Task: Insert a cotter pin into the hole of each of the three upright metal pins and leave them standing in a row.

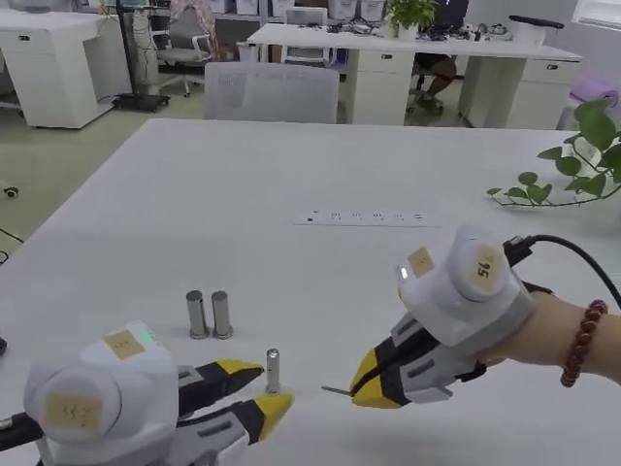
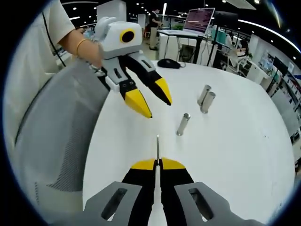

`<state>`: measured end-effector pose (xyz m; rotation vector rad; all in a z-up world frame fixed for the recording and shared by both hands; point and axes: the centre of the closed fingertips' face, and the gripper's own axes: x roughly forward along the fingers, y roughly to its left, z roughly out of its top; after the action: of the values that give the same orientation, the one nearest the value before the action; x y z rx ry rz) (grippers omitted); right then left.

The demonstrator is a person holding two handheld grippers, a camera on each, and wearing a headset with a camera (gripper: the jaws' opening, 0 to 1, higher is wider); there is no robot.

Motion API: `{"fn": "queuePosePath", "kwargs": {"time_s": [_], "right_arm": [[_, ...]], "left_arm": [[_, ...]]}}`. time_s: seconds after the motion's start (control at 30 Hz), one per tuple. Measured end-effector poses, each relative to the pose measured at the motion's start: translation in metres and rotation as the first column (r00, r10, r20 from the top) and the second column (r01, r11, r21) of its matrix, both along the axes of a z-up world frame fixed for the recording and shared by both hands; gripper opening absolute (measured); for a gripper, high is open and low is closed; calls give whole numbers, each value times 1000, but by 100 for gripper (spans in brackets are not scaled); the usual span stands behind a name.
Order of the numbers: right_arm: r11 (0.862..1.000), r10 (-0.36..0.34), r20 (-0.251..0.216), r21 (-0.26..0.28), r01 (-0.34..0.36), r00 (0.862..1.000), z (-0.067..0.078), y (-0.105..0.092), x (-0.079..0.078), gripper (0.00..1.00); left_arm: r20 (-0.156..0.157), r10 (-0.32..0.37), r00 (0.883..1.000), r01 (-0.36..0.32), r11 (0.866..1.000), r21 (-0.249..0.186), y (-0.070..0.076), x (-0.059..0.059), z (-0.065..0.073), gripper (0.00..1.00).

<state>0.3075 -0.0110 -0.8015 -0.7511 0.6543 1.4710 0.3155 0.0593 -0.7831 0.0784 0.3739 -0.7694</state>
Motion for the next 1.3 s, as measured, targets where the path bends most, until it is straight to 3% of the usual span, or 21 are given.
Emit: {"fn": "queuePosePath", "kwargs": {"time_s": [0.2, 0.63, 1.03, 1.3], "right_arm": [[1000, 6, 5, -14, -6, 1000, -4, 3, 7, 3], [999, 10, 62, -37, -8, 998, -12, 9, 30, 3], [998, 20, 97, -62, -14, 995, -21, 16, 43, 3], [999, 13, 110, -45, -8, 994, -22, 24, 51, 3]], "left_arm": [[-5, 26, 1000, -25, 999, 30, 6, 10, -9, 24], [-6, 41, 999, -41, 996, 80, 8, 32, -28, 24], [-16, 33, 999, -32, 996, 81, 1, 43, -35, 22], [-29, 57, 998, -55, 996, 72, -1, 49, -39, 17]]}}
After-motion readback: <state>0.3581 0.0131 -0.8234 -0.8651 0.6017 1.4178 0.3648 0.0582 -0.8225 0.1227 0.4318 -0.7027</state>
